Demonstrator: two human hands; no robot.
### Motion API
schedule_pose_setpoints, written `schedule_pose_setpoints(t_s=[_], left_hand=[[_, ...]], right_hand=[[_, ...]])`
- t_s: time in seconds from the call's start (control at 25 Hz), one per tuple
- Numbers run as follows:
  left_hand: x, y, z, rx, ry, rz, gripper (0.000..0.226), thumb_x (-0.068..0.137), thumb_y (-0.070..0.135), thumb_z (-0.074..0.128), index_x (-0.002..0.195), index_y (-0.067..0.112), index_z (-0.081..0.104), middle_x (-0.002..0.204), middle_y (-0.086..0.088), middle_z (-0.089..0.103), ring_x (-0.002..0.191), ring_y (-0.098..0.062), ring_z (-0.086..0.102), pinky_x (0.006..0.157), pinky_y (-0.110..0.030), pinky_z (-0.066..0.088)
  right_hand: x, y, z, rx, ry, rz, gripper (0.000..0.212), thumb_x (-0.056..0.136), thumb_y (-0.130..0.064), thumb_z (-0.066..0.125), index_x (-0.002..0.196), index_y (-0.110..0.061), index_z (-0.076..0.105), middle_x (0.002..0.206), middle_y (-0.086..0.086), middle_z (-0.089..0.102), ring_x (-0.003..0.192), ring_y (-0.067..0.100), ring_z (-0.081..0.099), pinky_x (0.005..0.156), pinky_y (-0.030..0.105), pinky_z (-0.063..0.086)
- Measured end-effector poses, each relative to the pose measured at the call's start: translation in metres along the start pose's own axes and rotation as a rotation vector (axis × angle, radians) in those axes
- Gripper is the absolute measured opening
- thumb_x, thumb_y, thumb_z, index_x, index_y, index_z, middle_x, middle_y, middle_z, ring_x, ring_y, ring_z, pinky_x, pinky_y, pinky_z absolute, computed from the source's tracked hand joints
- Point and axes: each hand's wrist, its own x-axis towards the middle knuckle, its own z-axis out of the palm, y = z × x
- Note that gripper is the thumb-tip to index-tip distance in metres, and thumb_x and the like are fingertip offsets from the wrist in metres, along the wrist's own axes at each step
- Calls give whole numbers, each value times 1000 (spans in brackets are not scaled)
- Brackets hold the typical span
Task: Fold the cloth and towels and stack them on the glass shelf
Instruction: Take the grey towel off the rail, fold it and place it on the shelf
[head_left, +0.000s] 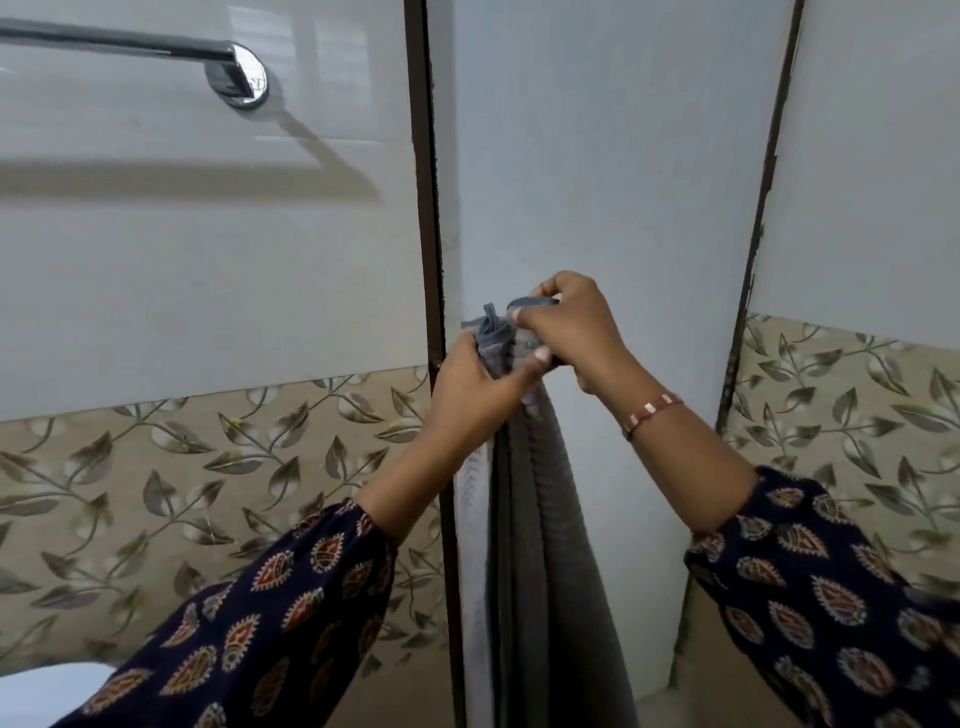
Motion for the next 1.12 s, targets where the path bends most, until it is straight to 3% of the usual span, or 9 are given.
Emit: schedule_pose_setpoints(t_s=[0.12, 0.24, 0.32, 0.4, 0.48, 0.56, 0.72, 0.88, 1.12], left_hand=[[0, -2, -3, 67, 30, 49, 45, 68, 16, 78, 99, 19, 46, 100, 3, 59, 90, -3, 59, 78, -21, 53], [8, -3, -13, -145, 101, -66, 36, 74, -7, 61, 105, 10, 53, 101, -10, 63, 97, -26, 62, 82, -37, 54], [14, -4, -26, -321, 44, -80, 35, 73, -17, 51, 92, 12, 59, 90, -8, 65, 91, -25, 62, 78, -36, 53], [15, -2, -33, -369, -22, -58, 43, 70, -24, 47, 83, 16, 59, 83, -2, 63, 82, -17, 60, 71, -26, 51], [10, -4, -32, -376, -41, -42, 45, 70, -25, 47, 84, 16, 60, 82, 0, 63, 79, -12, 59, 66, -20, 51], [6, -8, -30, -399, -5, -43, 37, 75, -20, 51, 91, 13, 60, 83, 0, 63, 79, -12, 59, 66, -18, 52], [-13, -32, -39, -112, 8, -54, 40, 80, 13, 67, 114, 23, 48, 98, 12, 57, 87, -2, 57, 69, -14, 53], [-52, -78, -29, 31, 0, -226, 52, 78, 27, 68, 124, 17, 48, 116, 4, 55, 97, -11, 55, 72, -19, 52], [-91, -103, -4, -168, -12, -267, 48, 77, 28, 69, 114, 37, 39, 111, 18, 52, 109, -8, 55, 75, -15, 50]], right_hand=[[-1, -10, -3, 59, -99, -33, 13, 82, -10, 62, 94, -8, 57, 90, 15, 66, 72, 26, 67, 63, 40, 60], [-7, -16, -10, 145, -215, -221, 27, 80, -18, 70, 103, -6, 63, 83, 15, 65, 62, 20, 64, 61, 32, 58], [1, -11, -19, -295, -158, -521, 70, 66, -53, 73, 121, -13, 60, 110, 14, 62, 99, 24, 61, 90, 38, 49], [12, -5, -24, -764, -190, -607, 105, 42, -77, 62, 131, -23, 53, 142, 9, 44, 134, 27, 36, 113, 46, 22], [14, -4, -25, -762, -302, -494, 93, 34, -76, 66, 108, -19, 65, 123, 7, 61, 123, 24, 47, 113, 45, 23], [14, -1, -21, -629, -287, -425, 72, 40, -69, 76, 78, -9, 65, 78, 6, 65, 83, 25, 61, 84, 38, 46], [20, 7, -17, -578, -62, -519, 57, 54, -61, 77, 69, -9, 61, 64, 3, 57, 62, 20, 52, 50, 24, 31], [26, -11, -18, -537, 69, -613, 54, 53, -68, 72, 64, -19, 51, 61, 1, 53, 59, 18, 47, 52, 27, 27], [35, -29, -16, -530, 173, -670, 59, 50, -73, 68, 63, -19, 48, 62, 2, 51, 62, 19, 46, 58, 28, 27]])
